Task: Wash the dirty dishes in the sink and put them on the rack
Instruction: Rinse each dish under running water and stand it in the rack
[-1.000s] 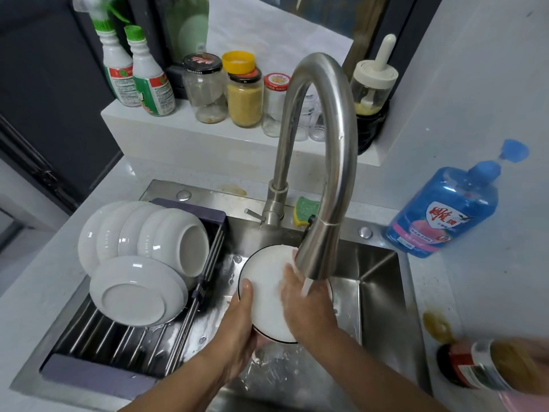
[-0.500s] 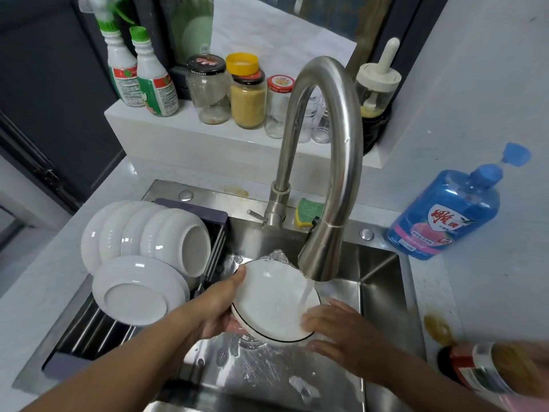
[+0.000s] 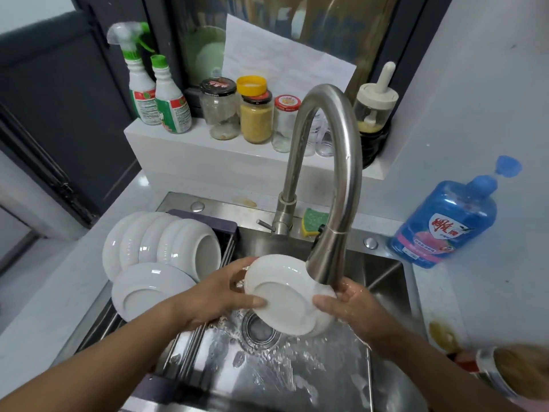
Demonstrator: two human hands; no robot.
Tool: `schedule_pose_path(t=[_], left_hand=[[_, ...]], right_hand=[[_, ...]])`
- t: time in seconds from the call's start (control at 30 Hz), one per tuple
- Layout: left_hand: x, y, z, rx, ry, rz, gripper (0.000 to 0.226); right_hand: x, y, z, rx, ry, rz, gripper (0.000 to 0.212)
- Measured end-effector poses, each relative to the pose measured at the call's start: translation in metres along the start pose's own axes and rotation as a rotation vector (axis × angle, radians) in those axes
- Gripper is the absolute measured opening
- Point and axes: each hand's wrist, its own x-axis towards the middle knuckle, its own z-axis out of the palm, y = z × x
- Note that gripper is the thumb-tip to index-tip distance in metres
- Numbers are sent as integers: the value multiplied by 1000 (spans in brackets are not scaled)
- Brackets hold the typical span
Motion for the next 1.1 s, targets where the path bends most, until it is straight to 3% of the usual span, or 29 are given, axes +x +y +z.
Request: schedule_pose_path(t=[0.13,0.3,0.47,0.63,0.97,1.1], left_hand=[[-7,-6,-2,337,193,84,60],[-23,4,-11,575,263,136,59],[-36,18,-14,863,387,200,64],[-50,18,-36,929,443,172,67],[-74,21,-63,965,536,131,64],[-88,29,-83,947,536,126,64]], right_hand=[[-4,7,11,34,28,10,42],[-13,9,32,22,185,-36,28],[-17,29,63,-89,358,-88,39],[-9,39,95,-202,465,-66,43],[19,7,110,-311,382,-48,51],[22,-12,123,-390,375,-94,39]])
